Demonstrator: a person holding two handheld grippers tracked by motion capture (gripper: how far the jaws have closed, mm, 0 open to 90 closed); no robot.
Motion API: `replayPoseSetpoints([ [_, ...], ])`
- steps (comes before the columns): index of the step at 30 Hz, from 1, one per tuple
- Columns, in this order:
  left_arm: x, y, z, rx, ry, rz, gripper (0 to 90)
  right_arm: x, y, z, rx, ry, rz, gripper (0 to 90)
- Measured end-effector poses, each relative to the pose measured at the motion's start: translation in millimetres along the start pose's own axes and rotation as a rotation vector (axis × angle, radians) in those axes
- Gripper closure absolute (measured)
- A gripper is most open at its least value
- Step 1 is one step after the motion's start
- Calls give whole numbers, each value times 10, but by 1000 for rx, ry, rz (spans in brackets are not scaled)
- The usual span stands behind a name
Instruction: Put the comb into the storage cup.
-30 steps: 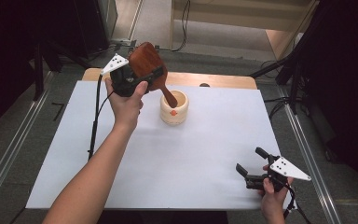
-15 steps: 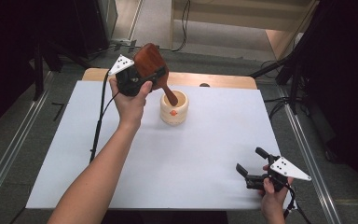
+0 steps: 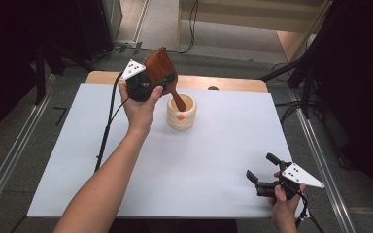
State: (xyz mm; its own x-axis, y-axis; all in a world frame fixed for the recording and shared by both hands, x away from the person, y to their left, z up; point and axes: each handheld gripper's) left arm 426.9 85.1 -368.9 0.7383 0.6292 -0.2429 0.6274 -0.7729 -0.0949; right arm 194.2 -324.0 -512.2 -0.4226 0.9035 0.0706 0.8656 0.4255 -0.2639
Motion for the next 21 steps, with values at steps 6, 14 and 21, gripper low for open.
replayPoseSetpoints([
  [6,16,41,78,10,-12,-4,533,1,-2,0,2,3,-3,0],
  [14,51,89,185,29,-27,-11,533,0,2,-1,2,-1,-6,0],
  [21,47,134,241,39,-27,-12,533,2,6,2,2,-2,-5,0],
])
Point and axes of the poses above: each handheld gripper's, and its own axes: y roughly forward along the jaws, z roughly out of its underside, x roughly to its left, and after that the axes turned 6 degrees about z, right-handed
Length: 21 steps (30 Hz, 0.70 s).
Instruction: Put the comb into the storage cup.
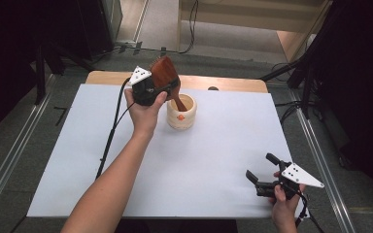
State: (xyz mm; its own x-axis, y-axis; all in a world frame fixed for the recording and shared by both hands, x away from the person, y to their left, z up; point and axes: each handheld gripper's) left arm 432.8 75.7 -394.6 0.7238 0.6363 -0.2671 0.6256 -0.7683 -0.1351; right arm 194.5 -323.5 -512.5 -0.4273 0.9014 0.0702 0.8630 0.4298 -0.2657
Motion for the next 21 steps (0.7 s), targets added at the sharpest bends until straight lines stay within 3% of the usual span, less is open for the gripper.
replayPoseSetpoints([
  [21,119,109,236,39,-37,-50,531,-2,4,5,-3,-1,4,0],
])
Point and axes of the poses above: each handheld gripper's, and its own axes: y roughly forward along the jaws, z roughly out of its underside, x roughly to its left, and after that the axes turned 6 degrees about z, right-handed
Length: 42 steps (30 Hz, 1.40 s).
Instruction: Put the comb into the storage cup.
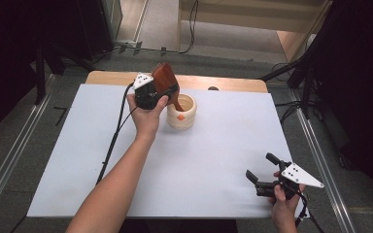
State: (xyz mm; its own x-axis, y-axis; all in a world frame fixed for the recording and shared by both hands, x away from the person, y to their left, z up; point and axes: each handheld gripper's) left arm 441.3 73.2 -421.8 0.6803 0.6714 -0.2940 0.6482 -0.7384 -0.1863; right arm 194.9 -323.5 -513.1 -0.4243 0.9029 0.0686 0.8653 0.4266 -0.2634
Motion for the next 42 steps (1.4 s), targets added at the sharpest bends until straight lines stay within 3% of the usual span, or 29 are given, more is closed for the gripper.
replayPoseSetpoints([
  [12,21,82,116,19,-18,-20,531,-6,-6,0,-4,3,-1,0],
  [24,31,117,144,8,-57,-25,529,-7,-4,0,-4,4,-1,0],
  [35,-82,173,153,12,-34,-31,526,-10,-7,1,-8,7,-2,0],
  [42,-77,212,169,5,-76,-43,519,-15,-5,2,-10,10,-3,0],
])
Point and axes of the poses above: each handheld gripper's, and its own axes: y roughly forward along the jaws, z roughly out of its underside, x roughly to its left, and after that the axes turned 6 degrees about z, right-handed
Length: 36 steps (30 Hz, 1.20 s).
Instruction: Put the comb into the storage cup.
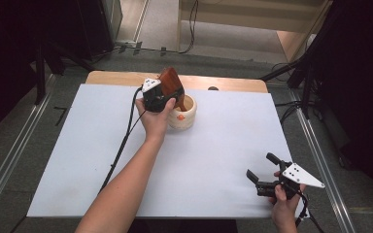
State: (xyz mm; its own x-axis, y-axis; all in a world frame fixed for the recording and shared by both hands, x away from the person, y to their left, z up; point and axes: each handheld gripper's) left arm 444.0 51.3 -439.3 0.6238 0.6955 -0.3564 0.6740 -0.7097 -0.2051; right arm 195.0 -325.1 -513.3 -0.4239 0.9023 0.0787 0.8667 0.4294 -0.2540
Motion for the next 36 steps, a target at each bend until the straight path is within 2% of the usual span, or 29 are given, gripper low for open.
replayPoseSetpoints([
  [11,96,-30,-24,1,-46,15,463,2,5,-1,2,-2,2,0],
  [18,127,-37,-25,28,-52,7,291,8,9,0,4,-4,3,0],
  [21,127,-37,-19,45,-48,4,167,6,8,0,4,-5,3,0],
  [24,104,-40,-17,53,-24,2,113,3,10,1,2,-5,4,0],
  [27,86,-41,-12,63,-9,-1,18,3,10,1,2,-6,3,0],
  [30,78,-49,-6,74,8,-1,0,3,7,1,4,-3,1,0],
  [32,70,-71,-6,66,23,-17,0,3,8,1,3,-3,1,0],
  [36,77,-101,-20,69,27,-18,0,1,10,1,2,-7,3,0],
])
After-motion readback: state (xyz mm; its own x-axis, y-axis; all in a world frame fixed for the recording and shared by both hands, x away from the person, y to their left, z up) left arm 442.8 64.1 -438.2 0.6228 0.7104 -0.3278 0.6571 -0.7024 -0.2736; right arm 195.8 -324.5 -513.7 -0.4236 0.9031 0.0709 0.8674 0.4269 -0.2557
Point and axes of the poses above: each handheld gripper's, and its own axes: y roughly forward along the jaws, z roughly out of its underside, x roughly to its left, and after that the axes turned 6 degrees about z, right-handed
